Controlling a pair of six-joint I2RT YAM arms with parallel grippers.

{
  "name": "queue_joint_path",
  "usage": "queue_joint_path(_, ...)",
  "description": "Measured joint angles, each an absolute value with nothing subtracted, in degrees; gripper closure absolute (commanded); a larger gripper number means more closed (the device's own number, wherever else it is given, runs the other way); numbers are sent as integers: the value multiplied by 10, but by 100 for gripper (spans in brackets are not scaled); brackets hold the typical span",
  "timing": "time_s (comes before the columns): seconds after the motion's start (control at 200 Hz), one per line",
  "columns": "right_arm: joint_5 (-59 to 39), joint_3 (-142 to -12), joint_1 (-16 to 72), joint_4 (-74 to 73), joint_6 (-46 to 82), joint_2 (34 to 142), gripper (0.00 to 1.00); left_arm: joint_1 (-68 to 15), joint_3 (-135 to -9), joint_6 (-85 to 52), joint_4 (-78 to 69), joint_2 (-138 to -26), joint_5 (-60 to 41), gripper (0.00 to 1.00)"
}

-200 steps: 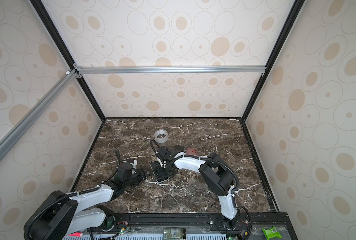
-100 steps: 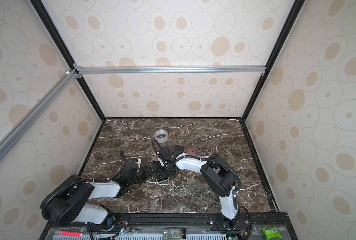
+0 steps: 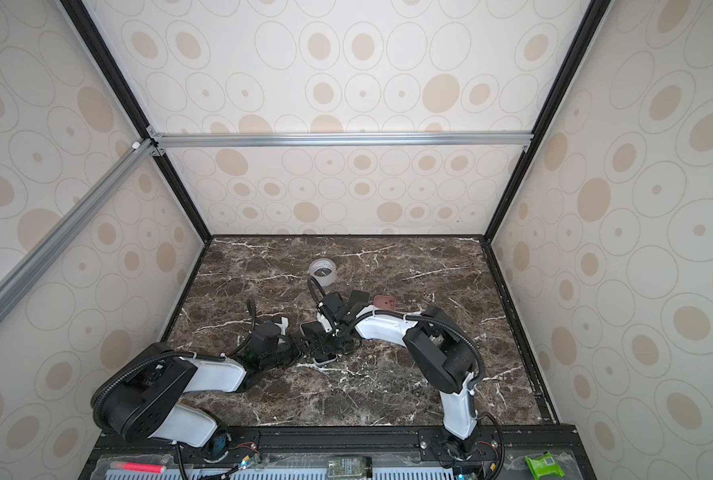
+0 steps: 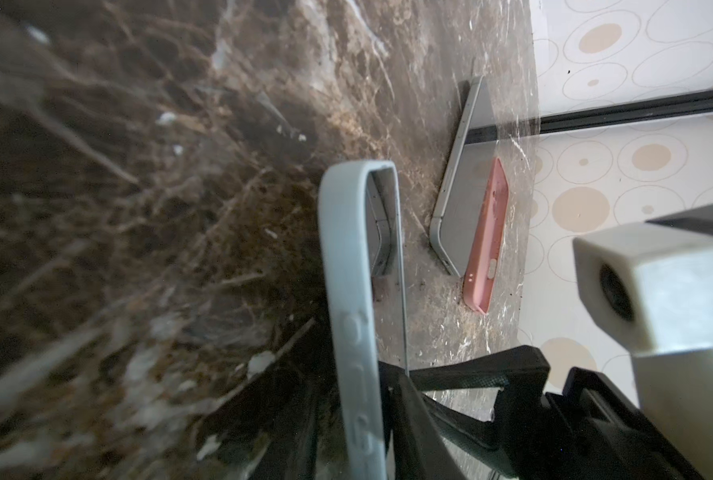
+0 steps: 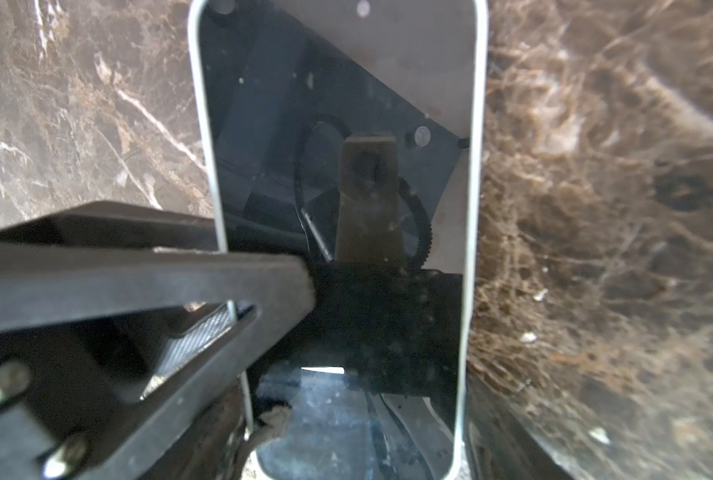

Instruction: Take the phone out of the phone case

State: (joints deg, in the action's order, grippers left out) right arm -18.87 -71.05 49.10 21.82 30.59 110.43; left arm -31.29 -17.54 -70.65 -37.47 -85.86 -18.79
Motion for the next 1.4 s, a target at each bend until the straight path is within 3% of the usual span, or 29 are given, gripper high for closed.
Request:
queue_joint_path(0.24, -196, -704, 488, 211, 303, 1102, 33, -313, -186, -706, -391, -880, -192, 77)
queue_joint_path(0.32, -196, -703, 488, 209, 305, 1102, 33, -314, -187, -708, -398, -885, -192, 85)
queue_joint_path(0.665, -206, -703, 481, 208, 312, 1102, 32, -314, -188, -719, -429, -899, -198, 86)
queue_joint_path(0.89, -206, -686, 480, 189, 316, 1092, 25, -316, -188, -719, -430, -894, -195, 94)
queue_joint_path(0.96, -205, -674, 480, 179, 315, 1084, 22, -318, -188, -714, -423, -887, -192, 100)
queue_joint_path(1.045, -208, -661, 481, 172, 314, 1074, 19, -324, -188, -704, -407, -874, -192, 100)
queue_joint_path(1.4, -157, -548, 488, 133, 276, 892, 12, -332, -207, -630, -309, -761, -183, 100)
